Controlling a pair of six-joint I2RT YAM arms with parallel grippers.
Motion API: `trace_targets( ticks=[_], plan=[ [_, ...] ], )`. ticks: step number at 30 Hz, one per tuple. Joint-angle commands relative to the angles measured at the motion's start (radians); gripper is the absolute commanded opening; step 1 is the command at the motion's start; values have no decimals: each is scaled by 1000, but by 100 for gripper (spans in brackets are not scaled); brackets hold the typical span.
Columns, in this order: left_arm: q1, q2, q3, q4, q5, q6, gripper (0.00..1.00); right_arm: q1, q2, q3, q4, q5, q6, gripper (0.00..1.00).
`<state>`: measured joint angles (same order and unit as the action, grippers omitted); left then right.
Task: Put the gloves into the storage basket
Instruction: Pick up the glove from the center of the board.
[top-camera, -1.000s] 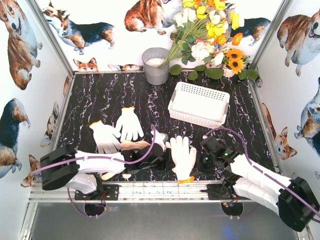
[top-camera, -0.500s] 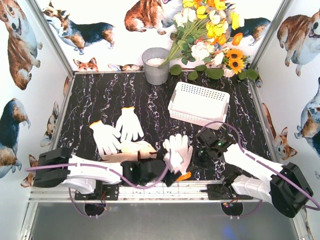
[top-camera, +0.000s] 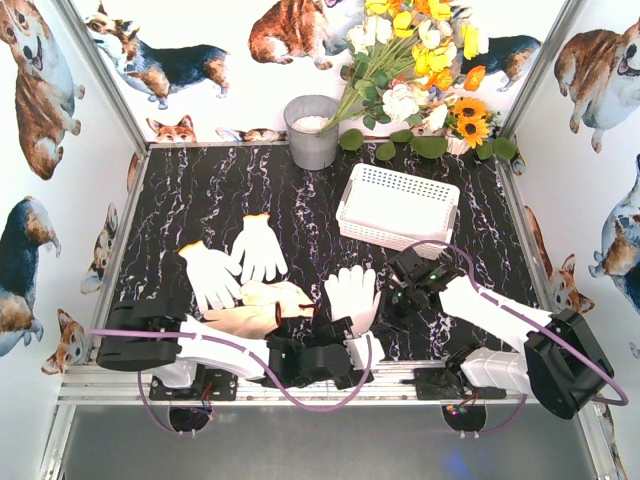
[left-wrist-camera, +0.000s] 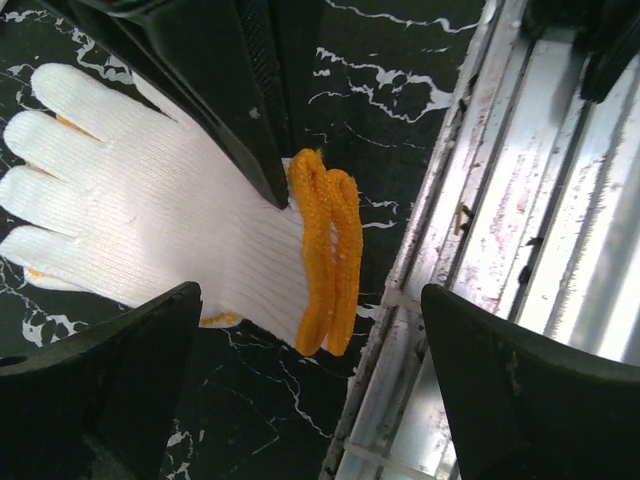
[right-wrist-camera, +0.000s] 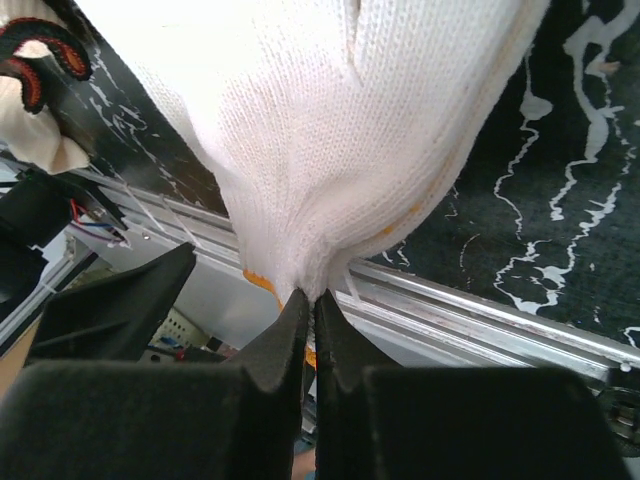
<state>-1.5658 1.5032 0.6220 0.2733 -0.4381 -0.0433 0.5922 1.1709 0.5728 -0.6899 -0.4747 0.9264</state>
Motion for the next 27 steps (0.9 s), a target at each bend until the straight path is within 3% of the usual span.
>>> trace_targets(
  ticks=[1,9,13,19,22,24,27],
  plan=[
    [-4,51,51,44,-52,63,86,-16,11,60,29,-64,-1,0],
    [9,141,100,52,-126,108,83,-36,9,52,68,-120,21,0],
    [12,180,114,55,-145,120,64,-53,2,26,105,-144,45,0],
    [12,183,116,56,-190,140,23,-69,3,20,114,-151,50,0],
    [17,171,113,45,-199,113,8,-78,-9,19,103,-127,55,13],
    [32,156,106,32,-195,66,1,-87,-35,9,101,-103,71,30],
    [62,118,90,17,-165,-20,0,-101,-102,-9,95,-56,103,51]
  ],
)
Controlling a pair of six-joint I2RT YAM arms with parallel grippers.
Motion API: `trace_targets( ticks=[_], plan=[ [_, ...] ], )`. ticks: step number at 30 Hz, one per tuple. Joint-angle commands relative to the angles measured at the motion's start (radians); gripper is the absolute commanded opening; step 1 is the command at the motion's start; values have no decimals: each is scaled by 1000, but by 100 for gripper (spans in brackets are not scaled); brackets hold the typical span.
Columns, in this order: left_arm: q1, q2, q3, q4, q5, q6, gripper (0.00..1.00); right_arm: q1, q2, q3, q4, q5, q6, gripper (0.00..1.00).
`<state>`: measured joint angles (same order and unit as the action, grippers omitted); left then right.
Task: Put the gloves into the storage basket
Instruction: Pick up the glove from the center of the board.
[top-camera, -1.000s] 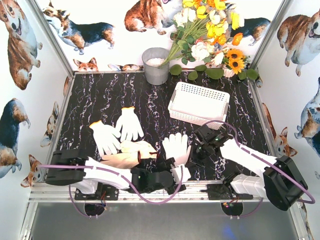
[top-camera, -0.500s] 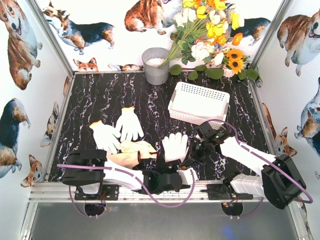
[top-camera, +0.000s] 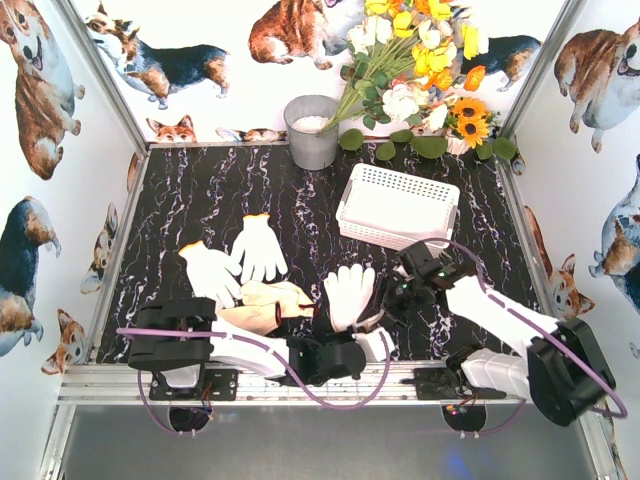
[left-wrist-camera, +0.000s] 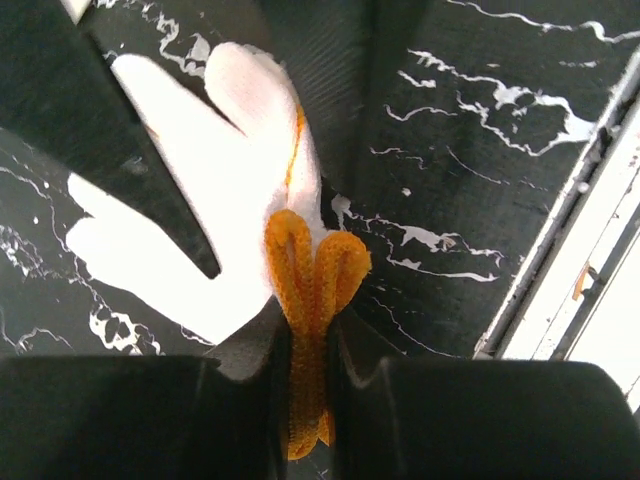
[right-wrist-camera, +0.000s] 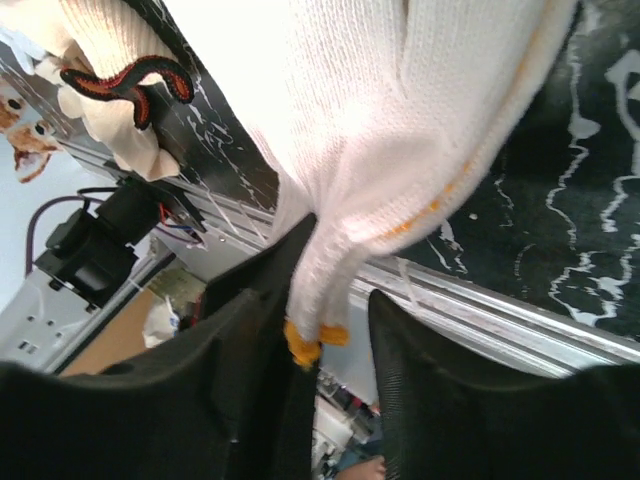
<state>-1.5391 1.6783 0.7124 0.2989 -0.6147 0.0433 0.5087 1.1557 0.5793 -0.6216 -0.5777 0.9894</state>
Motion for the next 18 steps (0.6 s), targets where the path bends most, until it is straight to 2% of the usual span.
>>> trace_targets(
  ticks=[1,3,5,8,13,18],
  plan=[
    [44,-70,-7,-9,22,-141,0,-24,-109,-24,26,62,54,56],
    [56,-87,-15,-13,40,-181,0,-32,-148,-44,27,96,86,63],
    [65,-97,-16,-24,49,-212,0,-35,-190,-66,42,127,125,75],
    [69,-111,-21,-25,61,-240,0,-35,-252,-121,122,153,202,84],
    [70,-125,-32,-19,84,-256,0,-35,-297,-220,289,179,347,86],
    [71,-140,-38,-18,89,-263,0,-33,-229,-228,399,162,365,86]
  ],
)
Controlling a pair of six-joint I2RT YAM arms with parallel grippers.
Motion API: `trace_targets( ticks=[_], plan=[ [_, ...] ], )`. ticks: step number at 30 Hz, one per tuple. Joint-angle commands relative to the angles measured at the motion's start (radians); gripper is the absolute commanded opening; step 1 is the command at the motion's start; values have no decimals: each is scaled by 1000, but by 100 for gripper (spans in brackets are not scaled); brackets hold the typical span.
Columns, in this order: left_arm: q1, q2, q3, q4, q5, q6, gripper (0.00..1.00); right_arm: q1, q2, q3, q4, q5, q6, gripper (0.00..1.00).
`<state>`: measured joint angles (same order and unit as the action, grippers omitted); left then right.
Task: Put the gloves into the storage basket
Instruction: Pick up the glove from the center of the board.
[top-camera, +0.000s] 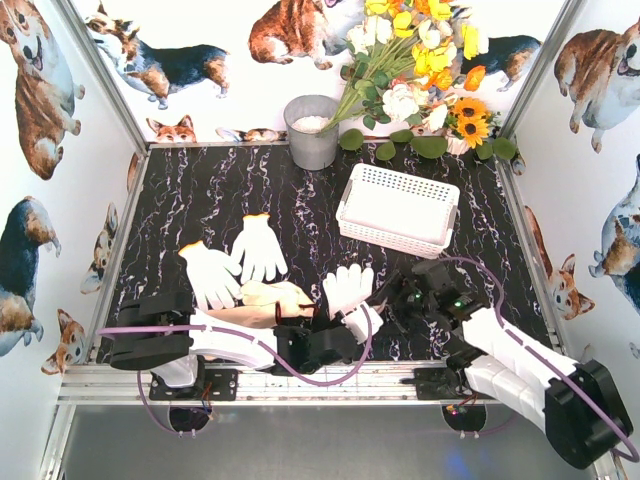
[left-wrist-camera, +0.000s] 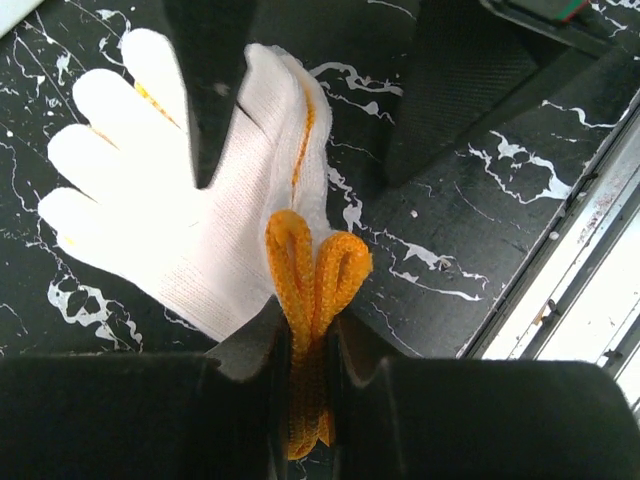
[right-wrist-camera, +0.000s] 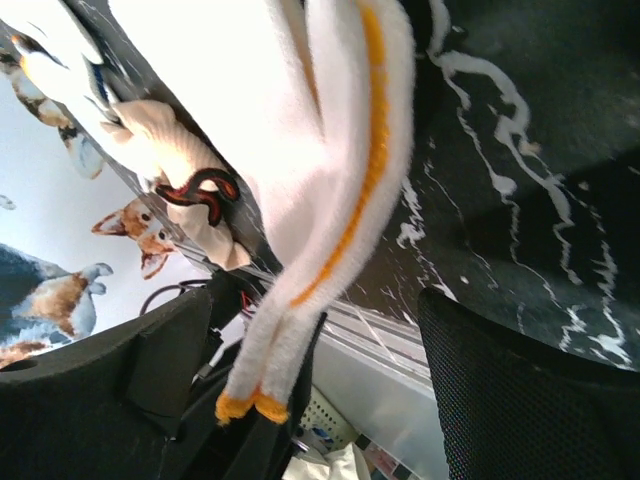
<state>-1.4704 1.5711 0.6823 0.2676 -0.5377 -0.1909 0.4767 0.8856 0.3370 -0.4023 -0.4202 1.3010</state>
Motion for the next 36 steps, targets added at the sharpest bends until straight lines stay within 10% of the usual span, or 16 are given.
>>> trace_targets(
  ticks=[1,21,33,36],
  plan=[
    [4,-34,-6,12,16,-32,0,-1,67,24,182,-7,37,86],
    [24,-30,40,43,19,-122,0,56,272,-27,345,-50,37,65],
    [58,-69,-20,125,160,-145,1,59,314,34,301,-74,-61,15],
    [81,-98,-45,142,201,-167,25,59,311,60,257,-75,-124,1]
  ],
)
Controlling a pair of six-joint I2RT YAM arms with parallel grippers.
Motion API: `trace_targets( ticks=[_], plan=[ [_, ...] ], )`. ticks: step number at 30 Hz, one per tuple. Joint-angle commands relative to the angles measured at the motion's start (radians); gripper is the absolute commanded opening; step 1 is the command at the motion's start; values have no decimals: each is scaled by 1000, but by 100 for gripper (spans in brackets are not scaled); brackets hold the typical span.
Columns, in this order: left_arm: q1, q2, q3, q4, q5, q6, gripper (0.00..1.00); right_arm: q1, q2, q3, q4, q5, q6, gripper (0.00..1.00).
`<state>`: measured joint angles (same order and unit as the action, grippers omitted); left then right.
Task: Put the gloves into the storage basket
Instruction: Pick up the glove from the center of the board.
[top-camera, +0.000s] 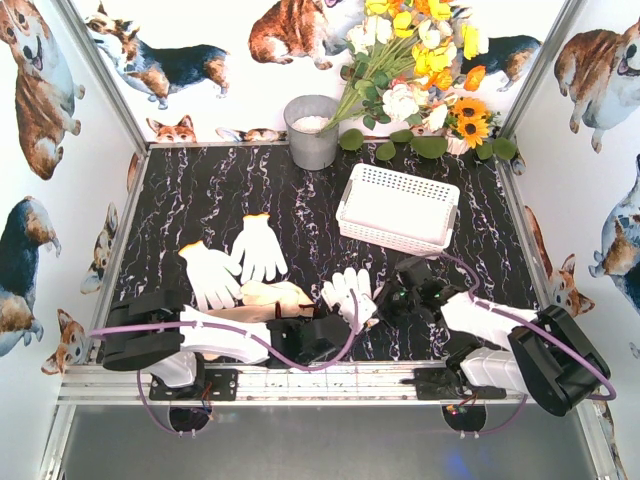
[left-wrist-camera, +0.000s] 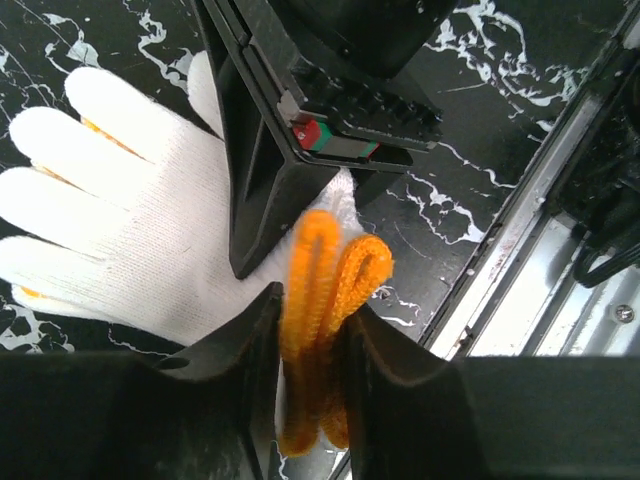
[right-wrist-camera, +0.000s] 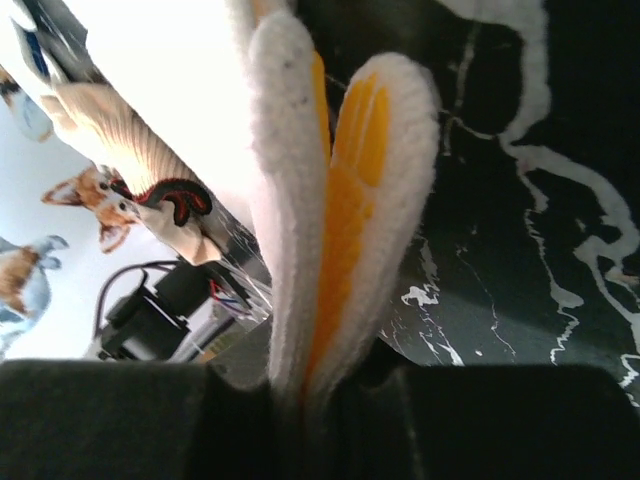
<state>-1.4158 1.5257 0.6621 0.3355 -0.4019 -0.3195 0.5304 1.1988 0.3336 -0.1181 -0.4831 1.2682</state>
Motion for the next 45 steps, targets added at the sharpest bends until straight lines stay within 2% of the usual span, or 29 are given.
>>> trace_targets(
  ticks=[1,4,10,15,20,28,36,45],
  plan=[
    [35,-65,-31,72,76,-45,33,4,-2,73,-43,-14,-116,0],
    [61,-126,-53,45,91,-69,62,1,1,109,-93,-29,-215,0],
    [151,-317,-103,-52,132,-124,99,-15,49,233,-316,-37,-495,0],
    [263,-500,-105,-233,147,-171,100,-15,119,363,-479,-32,-700,0],
    [386,-634,-66,-432,174,-176,100,-15,164,430,-545,-32,-822,0],
    [639,-726,18,-653,325,-128,100,-13,152,516,-599,-44,-968,0],
    [823,-740,83,-763,398,-19,100,-13,201,623,-719,39,-1143,0],
    [922,-761,123,-811,424,61,100,-10,285,809,-881,159,-1318,0]
  ],
)
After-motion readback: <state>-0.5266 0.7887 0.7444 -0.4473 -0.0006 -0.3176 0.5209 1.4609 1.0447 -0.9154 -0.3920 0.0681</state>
